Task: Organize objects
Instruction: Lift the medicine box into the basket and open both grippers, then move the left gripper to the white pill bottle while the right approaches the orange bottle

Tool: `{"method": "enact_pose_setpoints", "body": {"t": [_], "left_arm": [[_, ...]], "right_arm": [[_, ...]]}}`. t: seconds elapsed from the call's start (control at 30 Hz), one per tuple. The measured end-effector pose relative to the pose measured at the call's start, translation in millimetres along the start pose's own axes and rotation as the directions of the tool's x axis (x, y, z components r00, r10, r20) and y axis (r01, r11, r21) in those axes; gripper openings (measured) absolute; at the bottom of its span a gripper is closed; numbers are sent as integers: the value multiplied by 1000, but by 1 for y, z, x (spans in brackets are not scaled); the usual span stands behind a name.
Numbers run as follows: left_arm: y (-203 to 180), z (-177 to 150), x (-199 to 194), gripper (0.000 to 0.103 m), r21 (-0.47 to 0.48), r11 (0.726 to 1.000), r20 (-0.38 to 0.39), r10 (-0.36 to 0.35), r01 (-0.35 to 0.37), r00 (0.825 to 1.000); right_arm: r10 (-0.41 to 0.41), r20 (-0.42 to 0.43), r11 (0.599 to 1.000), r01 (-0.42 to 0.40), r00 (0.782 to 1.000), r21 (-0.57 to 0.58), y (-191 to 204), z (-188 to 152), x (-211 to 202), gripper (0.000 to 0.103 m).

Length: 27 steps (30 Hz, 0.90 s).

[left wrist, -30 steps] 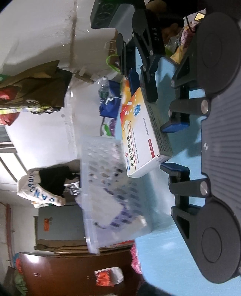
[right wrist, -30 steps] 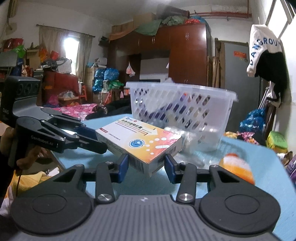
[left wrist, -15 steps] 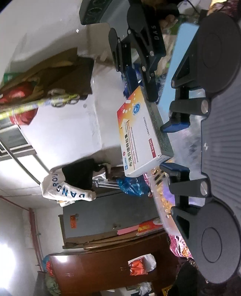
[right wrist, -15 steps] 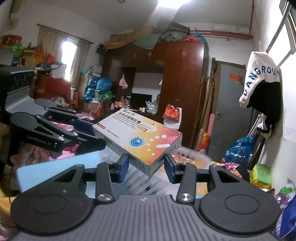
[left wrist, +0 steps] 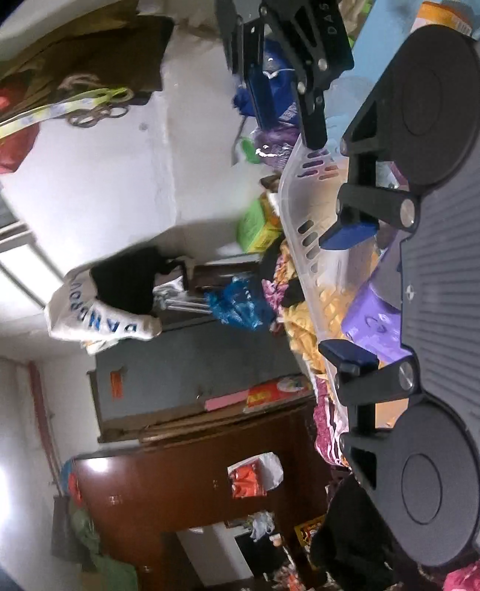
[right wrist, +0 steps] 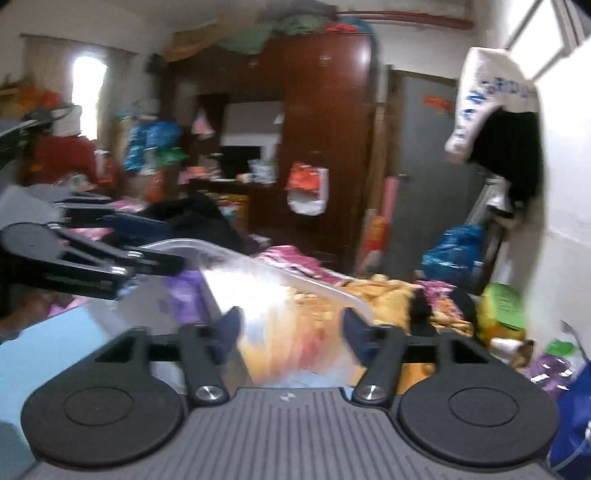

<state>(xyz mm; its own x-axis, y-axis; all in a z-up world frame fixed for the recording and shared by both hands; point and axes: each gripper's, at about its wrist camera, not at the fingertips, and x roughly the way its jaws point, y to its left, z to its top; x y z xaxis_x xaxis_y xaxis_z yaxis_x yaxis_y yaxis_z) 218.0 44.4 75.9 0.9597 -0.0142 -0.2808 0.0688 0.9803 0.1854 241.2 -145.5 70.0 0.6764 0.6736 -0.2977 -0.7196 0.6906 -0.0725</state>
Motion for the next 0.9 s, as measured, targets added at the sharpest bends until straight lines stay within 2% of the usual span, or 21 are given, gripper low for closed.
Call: {"method": "enact_pose_setpoints", "body": {"t": [0.03, 0.1, 0.13, 0.2, 0.33, 0.4, 0.53, 0.63, 0.9], "left_arm": [[2, -3, -7, 67, -17, 1000, 8, -19, 19, 1000], [4, -14, -25, 80, -43, 998, 26, -36, 37, 999], [5, -20, -34, 80, -50, 998, 27, -29, 30, 999], [8, -34, -51, 83, -60, 997, 45, -38, 40, 998], [17, -58, -65, 84, -110, 993, 11, -42, 43, 999], [20, -66, -73, 84, -117, 993, 17, -13, 15, 1000], [21, -70, -85, 84, -159, 986, 43, -39, 45, 998], [18, -76, -91, 84, -174, 984, 51, -32, 41, 998], [9, -97, -87, 84, -177, 983, -7, -44, 42, 999]], "right_arm": [[6, -6, 1000, -6, 1000, 21, -1, -3, -5, 95], [-20, -4, 999, 21, 1000, 38, -4, -7, -14, 98], [-40, -4, 998, 40, 999, 40, -3, -10, -19, 103], [-47, -6, 998, 47, 999, 46, -3, -17, -26, 103], [-60, -47, 995, 63, 997, 71, -9, -20, -20, 103], [-69, -56, 995, 73, 996, 71, -13, -19, -17, 103], [-66, -54, 993, 71, 996, 94, -12, -33, -28, 103], [-63, -72, 989, 72, 995, 128, -16, -45, -33, 103], [-71, -105, 985, 86, 992, 148, -20, -60, -37, 103]]}}
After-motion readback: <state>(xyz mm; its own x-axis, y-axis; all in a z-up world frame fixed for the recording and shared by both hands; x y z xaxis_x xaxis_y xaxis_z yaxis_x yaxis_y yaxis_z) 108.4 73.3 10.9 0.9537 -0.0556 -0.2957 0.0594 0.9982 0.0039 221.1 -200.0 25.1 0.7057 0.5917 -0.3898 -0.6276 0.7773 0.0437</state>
